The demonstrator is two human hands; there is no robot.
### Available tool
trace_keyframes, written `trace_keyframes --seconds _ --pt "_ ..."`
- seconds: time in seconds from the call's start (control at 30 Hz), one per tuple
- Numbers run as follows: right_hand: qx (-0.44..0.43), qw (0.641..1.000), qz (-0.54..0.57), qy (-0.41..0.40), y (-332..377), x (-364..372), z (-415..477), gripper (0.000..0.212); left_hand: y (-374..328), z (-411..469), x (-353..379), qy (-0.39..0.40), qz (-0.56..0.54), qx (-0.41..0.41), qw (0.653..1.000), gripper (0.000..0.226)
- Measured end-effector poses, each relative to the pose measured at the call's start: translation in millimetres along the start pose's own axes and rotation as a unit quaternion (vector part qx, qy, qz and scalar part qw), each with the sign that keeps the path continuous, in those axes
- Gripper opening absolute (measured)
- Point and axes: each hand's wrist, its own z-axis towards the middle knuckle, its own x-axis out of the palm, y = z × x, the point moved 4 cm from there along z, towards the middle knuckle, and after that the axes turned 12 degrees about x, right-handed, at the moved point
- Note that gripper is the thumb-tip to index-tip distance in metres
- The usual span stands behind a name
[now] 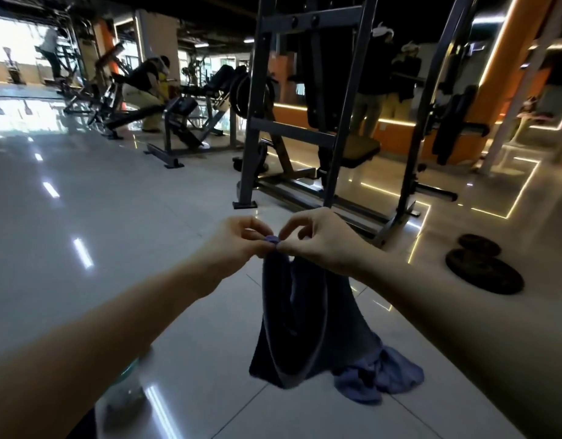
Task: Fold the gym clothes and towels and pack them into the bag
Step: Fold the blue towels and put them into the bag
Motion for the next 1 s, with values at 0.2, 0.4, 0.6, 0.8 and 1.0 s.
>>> trace_keyframes --seconds 0.2,0.4,0.6,0.8,1.0 --pt "-0.008 0.999 -0.013 0.032 -10 20 4 0.022 8 -10 -3 0.019 0.000 -0.018 1.000 0.008" --pt "-0.036 0.998 -0.042 0.006 -6 29 6 0.009 21 -11 -12 0.032 -0.021 -0.051 0.998 0.009" --pt "-0.073 0.995 -0.075 -0.001 -1 29 8 0.009 28 -12 -19 0.012 0.003 -0.077 0.997 0.021" --pt "-0.086 0.994 -0.058 0.023 5 29 12 0.009 26 -13 -18 -0.007 0.055 -0.038 0.998 0.013" --pt "-0.074 0.996 -0.053 0.015 -1 33 19 0.009 21 -16 -17 0.029 0.041 -0.008 0.999 0.017"
